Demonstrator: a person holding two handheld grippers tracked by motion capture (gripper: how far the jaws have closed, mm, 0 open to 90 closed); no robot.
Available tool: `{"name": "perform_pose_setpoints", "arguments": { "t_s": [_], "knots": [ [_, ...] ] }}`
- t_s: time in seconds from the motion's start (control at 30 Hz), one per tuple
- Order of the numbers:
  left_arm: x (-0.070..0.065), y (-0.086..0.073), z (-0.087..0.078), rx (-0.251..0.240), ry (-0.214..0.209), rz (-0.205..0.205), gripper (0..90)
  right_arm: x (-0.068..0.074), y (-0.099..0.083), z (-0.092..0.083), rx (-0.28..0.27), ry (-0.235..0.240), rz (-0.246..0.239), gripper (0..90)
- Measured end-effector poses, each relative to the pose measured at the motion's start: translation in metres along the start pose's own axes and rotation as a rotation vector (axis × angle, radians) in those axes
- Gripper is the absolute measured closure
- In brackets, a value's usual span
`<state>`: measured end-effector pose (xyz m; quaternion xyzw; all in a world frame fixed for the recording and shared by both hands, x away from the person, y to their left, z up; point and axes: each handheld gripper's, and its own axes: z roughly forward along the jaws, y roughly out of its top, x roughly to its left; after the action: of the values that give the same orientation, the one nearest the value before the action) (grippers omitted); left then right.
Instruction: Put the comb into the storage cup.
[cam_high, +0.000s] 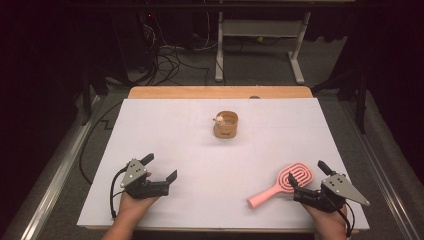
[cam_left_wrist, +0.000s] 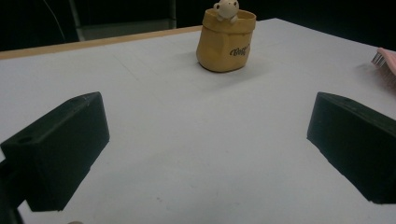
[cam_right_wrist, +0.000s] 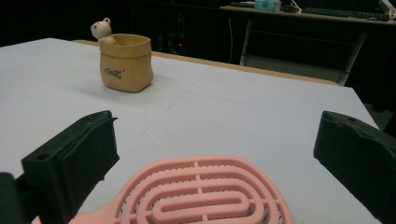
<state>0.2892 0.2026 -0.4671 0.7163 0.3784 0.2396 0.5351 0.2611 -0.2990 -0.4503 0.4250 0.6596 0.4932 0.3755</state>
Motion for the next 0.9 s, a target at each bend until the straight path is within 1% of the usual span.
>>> {"name": "perform_pose_setpoints", "arguments": {
  "t_s": [0.07,0.13,0.23,0.37,0.43,0.57,0.63,0.8,0.9],
  "knots": [
    [-0.0007,-0.0002,0.0003,-0.002,0.008,0.003,0.0,-0.0004,0.0002,-0.002,-0.003,-0.005,-0.003,0.3],
    [-0.0006,-0.0006,0.0001,0.005,0.01,0.005,0.0,-0.0018,0.0004,-0.0033,-0.005,-0.009,0.002,0.3],
    [0.0003,-0.0008,-0.0007,0.0,0.015,0.004,0.0,-0.0037,-0.0006,-0.0042,-0.006,-0.013,0.011,0.4],
    [0.0018,-0.0009,-0.0003,0.001,0.019,0.0,0.0,-0.0035,-0.002,-0.0028,0.016,-0.016,-0.011,1.5],
    [0.0017,-0.0009,-0.0002,0.002,0.021,0.003,0.0,-0.0037,-0.0022,-0.0027,0.019,-0.014,-0.008,2.8],
    [0.0017,-0.0007,-0.0013,-0.006,0.025,0.011,0.0,-0.0034,-0.002,-0.0038,0.026,-0.009,-0.004,7.5],
    [0.0024,-0.0004,-0.002,-0.007,0.027,0.007,0.0,-0.0034,-0.0015,-0.0037,0.034,-0.009,-0.002,10.1],
    [0.0025,-0.0004,-0.0018,-0.002,0.025,0.005,0.0,-0.0049,-0.0004,-0.0058,0.029,-0.001,0.011,19.7],
    [0.0024,-0.0006,-0.0017,-0.005,0.028,0.009,0.0,-0.0064,-0.0007,-0.0078,0.025,0.007,0.017,28.5]
  ]
}}
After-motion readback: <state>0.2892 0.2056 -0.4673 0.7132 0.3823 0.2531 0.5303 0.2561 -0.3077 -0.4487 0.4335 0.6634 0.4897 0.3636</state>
